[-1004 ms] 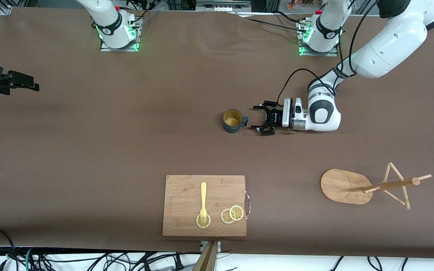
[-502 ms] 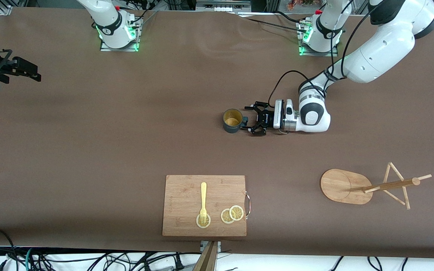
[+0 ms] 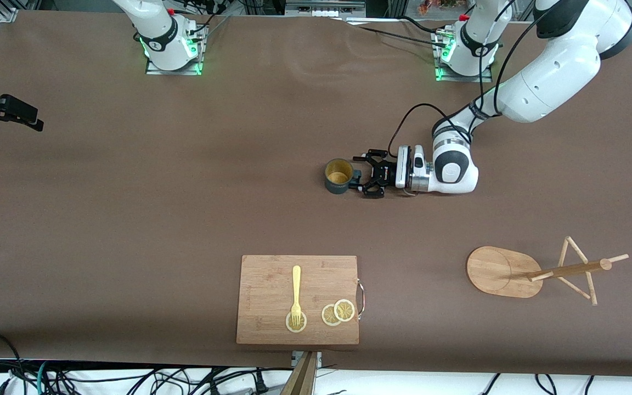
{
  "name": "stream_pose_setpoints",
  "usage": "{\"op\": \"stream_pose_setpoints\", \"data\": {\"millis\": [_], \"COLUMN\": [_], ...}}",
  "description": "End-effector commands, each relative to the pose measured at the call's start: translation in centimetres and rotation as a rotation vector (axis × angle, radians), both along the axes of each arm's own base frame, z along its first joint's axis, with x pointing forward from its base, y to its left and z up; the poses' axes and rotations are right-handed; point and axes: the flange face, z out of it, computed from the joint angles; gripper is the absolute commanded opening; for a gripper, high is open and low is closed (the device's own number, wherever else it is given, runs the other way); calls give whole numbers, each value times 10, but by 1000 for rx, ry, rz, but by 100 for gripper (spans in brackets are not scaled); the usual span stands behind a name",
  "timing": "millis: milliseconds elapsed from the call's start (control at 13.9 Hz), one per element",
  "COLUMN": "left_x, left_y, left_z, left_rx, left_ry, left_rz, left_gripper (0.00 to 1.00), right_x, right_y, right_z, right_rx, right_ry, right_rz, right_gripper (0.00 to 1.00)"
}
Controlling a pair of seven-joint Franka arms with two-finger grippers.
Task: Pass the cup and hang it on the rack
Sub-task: 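Grasp the teal mug body with the left gripper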
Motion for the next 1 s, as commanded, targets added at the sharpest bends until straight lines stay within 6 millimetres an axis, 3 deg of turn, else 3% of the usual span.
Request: {"op": "stream_pose_setpoints", "data": {"millis": [0, 430, 789, 932], "left_x": [5, 15, 30, 25], "left_y": [-2, 17, 88, 124], "left_z": [1, 10, 35, 40], "left_rx": [-23, -27, -95, -170], "left_ry": [-69, -91, -112, -46], "left_rz": [39, 73, 116, 95], "left_gripper": [0, 0, 0, 0], "right_x": [0, 3, 4, 4], "right_y": [5, 5, 7, 10], "right_z": [7, 3, 3, 3], "right_rx": [-5, -2, -2, 5], "right_ry": [-14, -11, -16, -18], "right_rz": [4, 4, 8, 12], "right_gripper": [100, 100, 100, 100]}}
